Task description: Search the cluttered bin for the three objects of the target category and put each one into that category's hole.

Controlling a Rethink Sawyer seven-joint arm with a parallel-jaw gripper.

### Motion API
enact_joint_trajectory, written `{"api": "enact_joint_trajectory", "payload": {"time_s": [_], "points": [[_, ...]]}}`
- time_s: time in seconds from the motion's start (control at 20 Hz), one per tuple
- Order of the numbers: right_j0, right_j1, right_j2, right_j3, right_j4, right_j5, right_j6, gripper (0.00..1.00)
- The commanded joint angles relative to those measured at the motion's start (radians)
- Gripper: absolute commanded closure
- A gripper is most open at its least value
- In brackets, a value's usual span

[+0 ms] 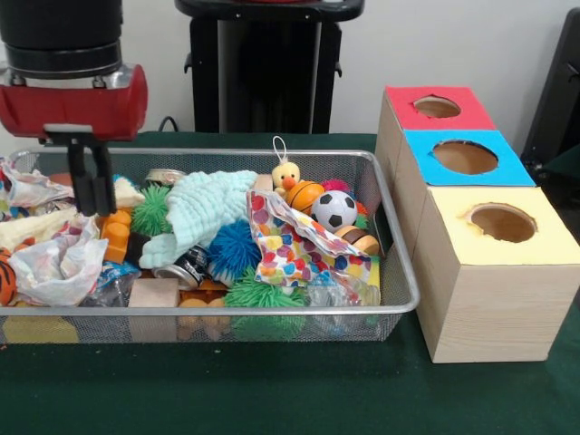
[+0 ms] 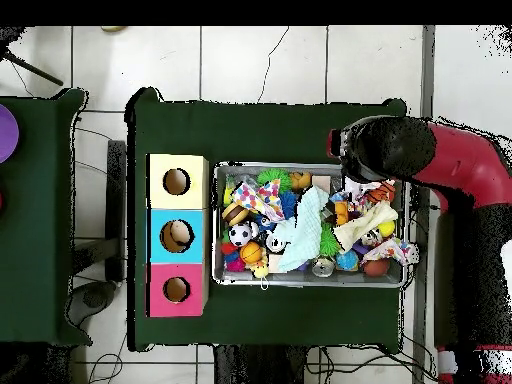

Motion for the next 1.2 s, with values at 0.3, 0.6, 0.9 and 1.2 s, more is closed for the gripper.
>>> {"api": "enact_joint_trajectory", "payload": {"time_s": [0.3, 0.6, 0.9, 1.2], "points": [[0.035, 0.067, 0.034, -0.033, -0.081, 0.074, -0.208, 1.0], [0.023, 0.086, 0.052, -0.06, -0.072, 0.092, -0.24, 1.0], [0.022, 0.106, 0.057, -0.095, -0.072, 0.111, -0.26, 1.0], [0.043, 0.117, 0.053, -0.146, -0.077, 0.152, -0.26, 1.0]]}}
